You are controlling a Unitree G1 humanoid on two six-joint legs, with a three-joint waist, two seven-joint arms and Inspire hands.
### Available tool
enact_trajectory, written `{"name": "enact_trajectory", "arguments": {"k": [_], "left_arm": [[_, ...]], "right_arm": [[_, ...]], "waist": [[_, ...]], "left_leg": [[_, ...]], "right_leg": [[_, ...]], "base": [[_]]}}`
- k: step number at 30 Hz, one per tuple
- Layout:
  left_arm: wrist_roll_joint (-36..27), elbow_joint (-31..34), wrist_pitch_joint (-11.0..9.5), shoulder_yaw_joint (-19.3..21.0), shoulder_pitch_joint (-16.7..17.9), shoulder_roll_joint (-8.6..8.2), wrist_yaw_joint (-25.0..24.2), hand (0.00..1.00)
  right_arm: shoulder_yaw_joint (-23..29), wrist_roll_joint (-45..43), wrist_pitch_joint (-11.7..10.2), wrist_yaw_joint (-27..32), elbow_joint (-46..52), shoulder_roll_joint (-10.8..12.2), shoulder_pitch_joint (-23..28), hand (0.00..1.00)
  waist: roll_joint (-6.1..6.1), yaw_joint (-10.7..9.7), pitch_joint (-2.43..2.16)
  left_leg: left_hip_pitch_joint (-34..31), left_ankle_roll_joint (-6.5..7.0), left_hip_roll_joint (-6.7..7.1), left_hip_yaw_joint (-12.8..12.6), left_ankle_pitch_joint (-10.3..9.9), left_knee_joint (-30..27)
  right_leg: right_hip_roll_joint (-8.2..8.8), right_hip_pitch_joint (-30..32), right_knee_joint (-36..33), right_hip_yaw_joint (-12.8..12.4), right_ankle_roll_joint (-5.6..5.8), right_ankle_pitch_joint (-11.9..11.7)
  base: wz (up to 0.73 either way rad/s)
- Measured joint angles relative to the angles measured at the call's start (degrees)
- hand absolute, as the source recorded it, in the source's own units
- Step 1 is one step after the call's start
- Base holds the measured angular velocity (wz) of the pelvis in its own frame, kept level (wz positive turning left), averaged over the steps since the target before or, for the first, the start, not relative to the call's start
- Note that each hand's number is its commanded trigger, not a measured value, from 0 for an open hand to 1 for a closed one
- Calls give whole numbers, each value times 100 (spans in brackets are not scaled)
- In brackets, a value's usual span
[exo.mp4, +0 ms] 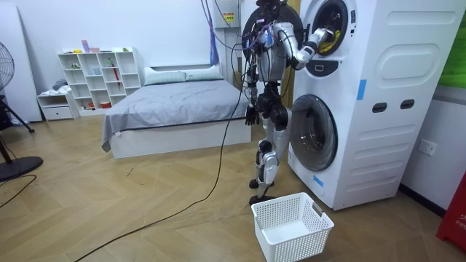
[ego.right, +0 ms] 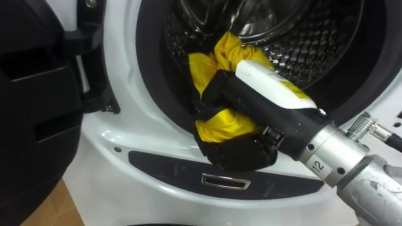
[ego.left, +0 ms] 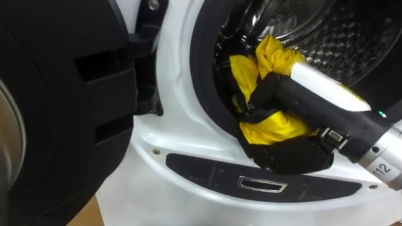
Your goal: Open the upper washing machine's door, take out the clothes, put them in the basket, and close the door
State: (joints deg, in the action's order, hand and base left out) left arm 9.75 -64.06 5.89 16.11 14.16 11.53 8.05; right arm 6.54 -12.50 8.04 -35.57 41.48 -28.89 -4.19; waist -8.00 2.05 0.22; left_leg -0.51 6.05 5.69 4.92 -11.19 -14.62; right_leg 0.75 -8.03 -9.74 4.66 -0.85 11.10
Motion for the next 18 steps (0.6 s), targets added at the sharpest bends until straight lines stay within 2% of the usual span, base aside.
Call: {"name": "enact_trajectory", "arguments": {"k": [4,8,15,18], "left_arm": [[-1,-10,-4,-1,-6,-1,-31,0],[-1,-18,-3,-10,17,-32,-13,0],[127,-13,-8,128,77,-50,39,0],[126,-17,-10,183,114,-55,51,0]], "right_arm": [[338,48,10,49,-7,0,69,100],[429,101,8,192,-28,23,234,100],[825,458,-120,481,-25,197,692,100],[882,579,-174,697,-26,208,810,100]], "waist": [[5,-10,-2],[37,-15,10],[21,-43,-1],[22,-50,-4]], "left_leg": [[27,1,-9,-57,0,0],[29,1,-26,-144,-1,27],[81,10,-30,-168,-7,7],[112,23,-41,-211,-15,15]], "right_leg": [[3,5,0,-6,0,0],[4,-2,7,-4,0,0],[5,-8,-7,-24,3,-2],[2,-13,-14,-143,17,-10]], "base": [[-8],[-13],[-1],[-7]]}}
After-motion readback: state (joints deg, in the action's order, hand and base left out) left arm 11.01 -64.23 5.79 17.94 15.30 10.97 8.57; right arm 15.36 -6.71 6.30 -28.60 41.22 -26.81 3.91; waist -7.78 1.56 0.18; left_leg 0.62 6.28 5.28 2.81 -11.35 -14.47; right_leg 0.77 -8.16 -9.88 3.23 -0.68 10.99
